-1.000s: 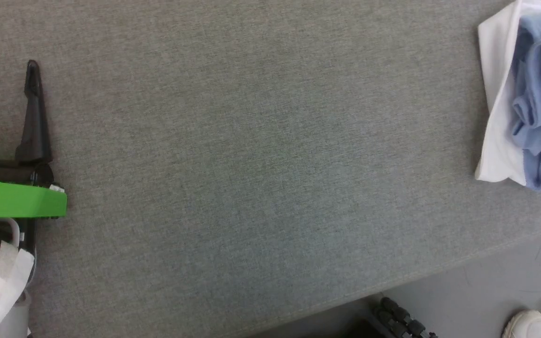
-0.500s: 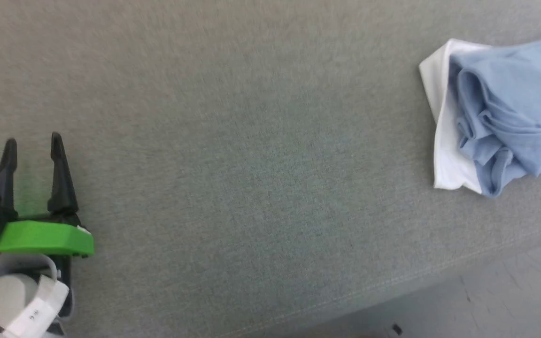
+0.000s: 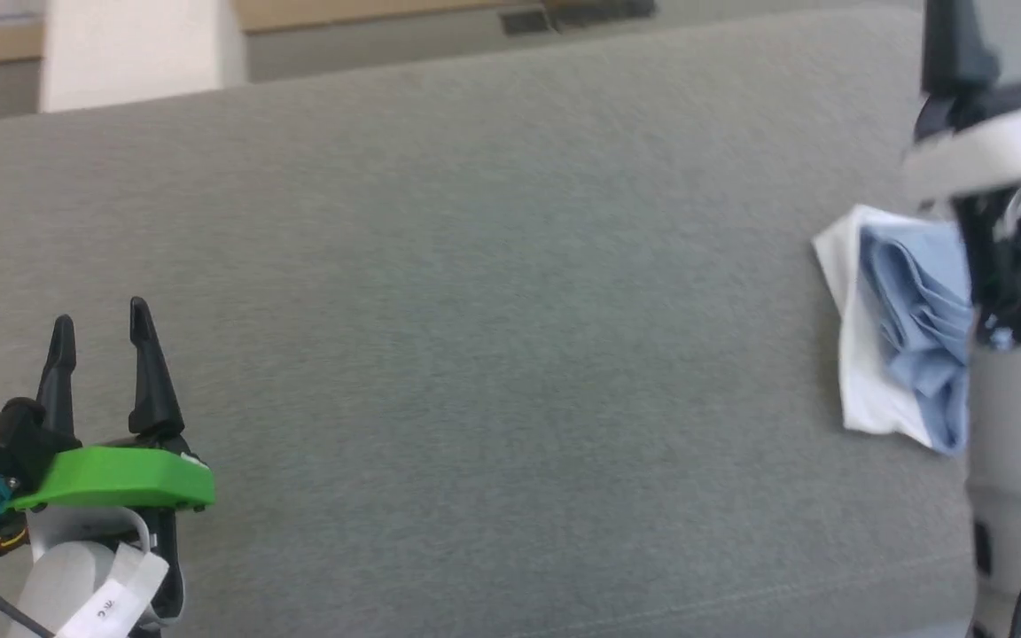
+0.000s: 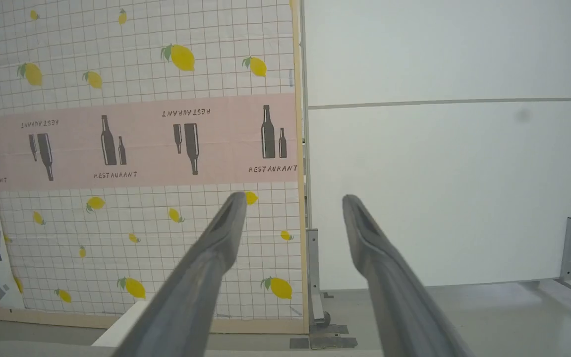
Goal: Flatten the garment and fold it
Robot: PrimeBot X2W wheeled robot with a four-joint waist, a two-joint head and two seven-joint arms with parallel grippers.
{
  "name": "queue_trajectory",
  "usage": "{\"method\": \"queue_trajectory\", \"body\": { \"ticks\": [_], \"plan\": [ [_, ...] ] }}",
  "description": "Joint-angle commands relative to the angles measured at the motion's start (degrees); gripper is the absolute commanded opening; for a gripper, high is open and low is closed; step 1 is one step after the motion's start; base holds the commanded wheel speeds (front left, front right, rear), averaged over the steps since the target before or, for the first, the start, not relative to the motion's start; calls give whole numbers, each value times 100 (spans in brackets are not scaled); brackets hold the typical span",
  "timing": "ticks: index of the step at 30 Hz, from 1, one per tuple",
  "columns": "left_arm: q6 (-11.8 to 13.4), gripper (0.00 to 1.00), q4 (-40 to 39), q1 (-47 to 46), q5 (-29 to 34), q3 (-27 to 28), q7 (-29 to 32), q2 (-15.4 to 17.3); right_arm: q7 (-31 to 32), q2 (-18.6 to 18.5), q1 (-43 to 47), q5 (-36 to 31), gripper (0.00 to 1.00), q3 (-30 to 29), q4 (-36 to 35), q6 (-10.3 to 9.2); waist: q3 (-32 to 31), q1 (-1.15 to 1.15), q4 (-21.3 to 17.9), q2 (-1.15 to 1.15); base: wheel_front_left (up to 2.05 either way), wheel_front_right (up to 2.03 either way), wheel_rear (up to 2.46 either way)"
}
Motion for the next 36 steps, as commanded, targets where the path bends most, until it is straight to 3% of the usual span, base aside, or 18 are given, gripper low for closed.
{"method": "queue_trajectory", "body": {
  "ticks": [1, 9, 13, 22, 36],
  "plan": [
    [22, 100, 30, 41, -2, -16, -30, -34, -143, 83, 235, -34, 100, 11, -38, -9, -603, 1, 694, 0, 0, 0, 0],
    [-21, 100, 318, 69, 60, -179, -60, -101, -857, 292, 1472, -86, 100, -23, 246, -9, -826, 1, 1128, 0, 0, 0, 0],
    [-52, 100, 491, 125, 110, -293, -71, -132, -1161, 299, 2076, 250, 100, 17, 570, -9, -951, 1, 1228, 0, 0, 0, 0],
    [-122, 100, 697, 249, 232, -528, -76, -119, -1370, 301, 2876, 174, 100, 69, 729, -9, -1050, 1, 1161, 0, 0, 0, 0],
    [-44, 100, 788, 243, 482, -848, -52, -140, -1382, 301, 3343, -163, 100, 62, 573, -9, -1172, 1, 1080, 0, 0, 0, 0]
  ]
}}
